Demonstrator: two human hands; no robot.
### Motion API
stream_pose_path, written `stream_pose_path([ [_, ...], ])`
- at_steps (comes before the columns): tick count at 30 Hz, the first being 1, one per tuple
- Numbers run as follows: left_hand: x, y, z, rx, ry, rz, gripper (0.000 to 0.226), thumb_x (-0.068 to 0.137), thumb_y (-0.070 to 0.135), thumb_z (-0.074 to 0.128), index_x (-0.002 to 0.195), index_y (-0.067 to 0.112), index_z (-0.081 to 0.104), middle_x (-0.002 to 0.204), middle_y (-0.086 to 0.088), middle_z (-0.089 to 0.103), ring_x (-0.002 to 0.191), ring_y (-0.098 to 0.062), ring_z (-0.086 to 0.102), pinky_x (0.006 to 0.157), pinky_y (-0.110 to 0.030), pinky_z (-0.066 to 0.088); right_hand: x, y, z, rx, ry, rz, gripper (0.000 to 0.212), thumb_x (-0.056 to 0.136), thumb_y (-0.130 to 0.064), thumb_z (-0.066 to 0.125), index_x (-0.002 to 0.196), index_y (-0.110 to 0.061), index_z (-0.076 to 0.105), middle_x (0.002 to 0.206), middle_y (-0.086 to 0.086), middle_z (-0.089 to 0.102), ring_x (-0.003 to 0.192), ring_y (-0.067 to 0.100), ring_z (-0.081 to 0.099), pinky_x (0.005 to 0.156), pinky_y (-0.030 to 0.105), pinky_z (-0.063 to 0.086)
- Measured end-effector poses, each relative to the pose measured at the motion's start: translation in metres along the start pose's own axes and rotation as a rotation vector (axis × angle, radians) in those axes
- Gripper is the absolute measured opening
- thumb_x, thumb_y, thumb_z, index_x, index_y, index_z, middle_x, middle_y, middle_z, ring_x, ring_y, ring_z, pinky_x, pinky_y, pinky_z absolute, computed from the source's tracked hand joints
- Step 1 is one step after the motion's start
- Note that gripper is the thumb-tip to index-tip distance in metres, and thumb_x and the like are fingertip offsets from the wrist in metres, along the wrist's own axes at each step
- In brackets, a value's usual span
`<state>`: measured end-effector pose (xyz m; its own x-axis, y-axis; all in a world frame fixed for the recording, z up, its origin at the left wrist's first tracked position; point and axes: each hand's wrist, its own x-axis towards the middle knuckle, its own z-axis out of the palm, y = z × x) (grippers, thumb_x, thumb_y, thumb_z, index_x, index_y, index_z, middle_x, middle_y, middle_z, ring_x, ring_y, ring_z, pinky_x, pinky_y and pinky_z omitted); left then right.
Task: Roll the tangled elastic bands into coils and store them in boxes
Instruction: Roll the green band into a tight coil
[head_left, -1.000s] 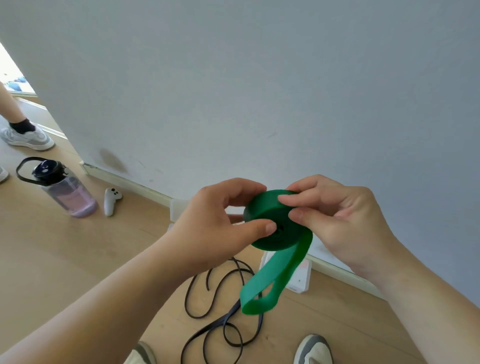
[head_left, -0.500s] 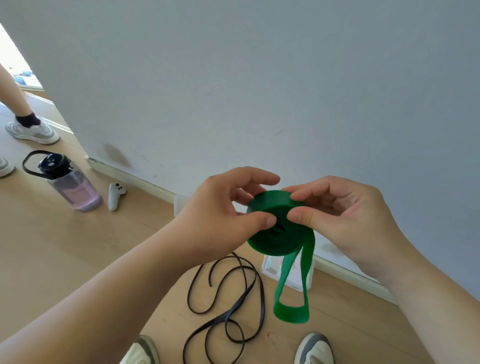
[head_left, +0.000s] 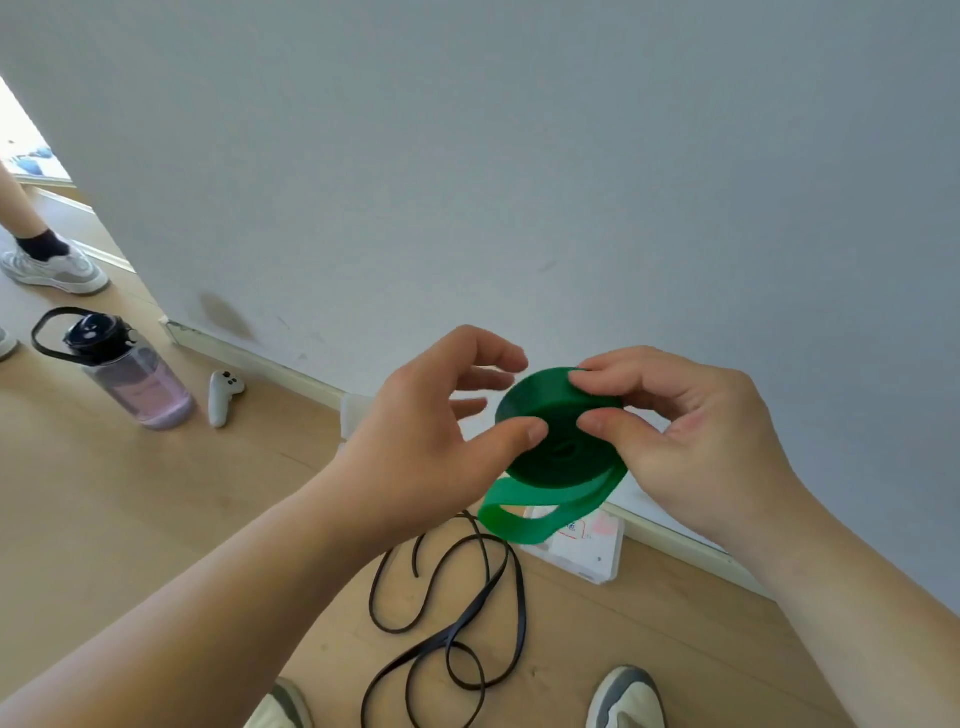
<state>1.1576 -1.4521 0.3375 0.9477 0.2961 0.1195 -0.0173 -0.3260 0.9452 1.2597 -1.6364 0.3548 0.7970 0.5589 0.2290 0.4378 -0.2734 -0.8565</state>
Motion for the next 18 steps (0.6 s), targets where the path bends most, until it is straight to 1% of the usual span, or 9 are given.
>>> stream_pose_path([
  [2, -0.001, 0.001, 0.001, 0.027, -0.039, -0.009, 0.044, 0.085, 0.015, 0.082, 0.118, 0.033, 0.061, 0.113, 0.015, 0.069, 0.107, -0.002, 0.067, 0.091, -0.025, 0.059, -0.002, -0.002, 0.003, -0.019, -0.025, -0.015, 0.043, 0.081, 0.006, 0.080, 0.091, -0.036, 0.078, 0.102, -0.020, 0.076, 0.099, 0.005, 0.071, 0.085, 0.009, 0.053],
  [3, 0.000, 0.002, 0.002, 0.059, -0.051, -0.006, 0.044, 0.085, 0.014, 0.082, 0.118, 0.035, 0.061, 0.110, 0.016, 0.069, 0.106, -0.003, 0.067, 0.090, -0.026, 0.060, -0.003, -0.001, 0.005, -0.011, -0.030, -0.018, 0.042, 0.080, 0.006, 0.080, 0.091, -0.035, 0.078, 0.101, -0.020, 0.076, 0.098, 0.005, 0.071, 0.084, 0.009, 0.053],
  [4, 0.000, 0.002, 0.002, 0.070, -0.053, -0.009, 0.043, 0.085, 0.013, 0.081, 0.116, 0.037, 0.063, 0.107, 0.017, 0.069, 0.105, -0.004, 0.067, 0.089, -0.027, 0.060, -0.003, -0.002, 0.007, 0.002, -0.027, -0.012, 0.041, 0.078, 0.005, 0.082, 0.089, -0.034, 0.079, 0.100, -0.018, 0.077, 0.096, 0.006, 0.072, 0.084, 0.012, 0.055],
  [6, 0.001, 0.003, 0.002, 0.021, -0.029, -0.026, 0.039, 0.085, 0.008, 0.081, 0.109, 0.035, 0.068, 0.102, 0.019, 0.071, 0.103, -0.008, 0.068, 0.087, -0.031, 0.062, 0.000, -0.001, 0.006, 0.081, 0.002, 0.037, 0.035, 0.073, 0.001, 0.087, 0.086, -0.031, 0.081, 0.098, -0.014, 0.079, 0.095, 0.010, 0.075, 0.089, 0.026, 0.060],
  [8, 0.002, 0.003, 0.000, -0.071, 0.019, -0.055, 0.037, 0.083, 0.003, 0.081, 0.105, 0.031, 0.071, 0.100, 0.014, 0.073, 0.101, -0.011, 0.070, 0.084, -0.032, 0.064, 0.003, 0.001, 0.001, 0.204, 0.021, 0.087, 0.030, 0.071, -0.003, 0.089, 0.089, -0.026, 0.082, 0.098, -0.006, 0.081, 0.095, 0.016, 0.077, 0.092, 0.037, 0.060],
  [11, 0.003, 0.003, -0.004, -0.179, 0.065, -0.069, 0.037, 0.081, 0.002, 0.084, 0.105, 0.027, 0.072, 0.103, 0.007, 0.074, 0.099, -0.015, 0.072, 0.079, -0.029, 0.064, 0.003, 0.002, -0.006, 0.322, -0.020, 0.087, 0.028, 0.076, -0.003, 0.081, 0.097, -0.022, 0.081, 0.097, 0.002, 0.082, 0.094, 0.018, 0.078, 0.090, 0.032, 0.061],
  [13, 0.002, 0.002, -0.007, -0.228, 0.059, -0.091, 0.041, 0.079, 0.002, 0.086, 0.108, 0.027, 0.072, 0.104, 0.005, 0.074, 0.097, -0.016, 0.073, 0.078, -0.030, 0.063, 0.003, 0.003, -0.008, 0.372, -0.029, 0.079, 0.027, 0.075, -0.003, 0.078, 0.096, -0.020, 0.081, 0.094, 0.004, 0.082, 0.091, 0.018, 0.078, 0.085, 0.028, 0.061],
  [16, 0.001, 0.002, -0.009, -0.267, 0.018, -0.138, 0.054, 0.074, 0.004, 0.089, 0.118, 0.030, 0.069, 0.104, 0.003, 0.074, 0.098, -0.017, 0.074, 0.086, -0.040, 0.063, 0.004, 0.005, -0.009, 0.398, -0.028, 0.077, 0.031, 0.076, 0.005, 0.077, 0.089, -0.022, 0.082, 0.090, 0.006, 0.081, 0.086, 0.019, 0.078, 0.078, 0.023, 0.060],
  [18, 0.001, 0.002, -0.009, -0.229, -0.046, -0.162, 0.066, 0.073, 0.011, 0.091, 0.128, 0.033, 0.063, 0.104, 0.000, 0.074, 0.099, -0.015, 0.075, 0.091, -0.038, 0.061, 0.004, 0.008, -0.010, 0.336, -0.033, 0.072, 0.036, 0.081, 0.013, 0.074, 0.089, -0.021, 0.082, 0.088, 0.006, 0.081, 0.084, 0.019, 0.077, 0.077, 0.023, 0.060],
])
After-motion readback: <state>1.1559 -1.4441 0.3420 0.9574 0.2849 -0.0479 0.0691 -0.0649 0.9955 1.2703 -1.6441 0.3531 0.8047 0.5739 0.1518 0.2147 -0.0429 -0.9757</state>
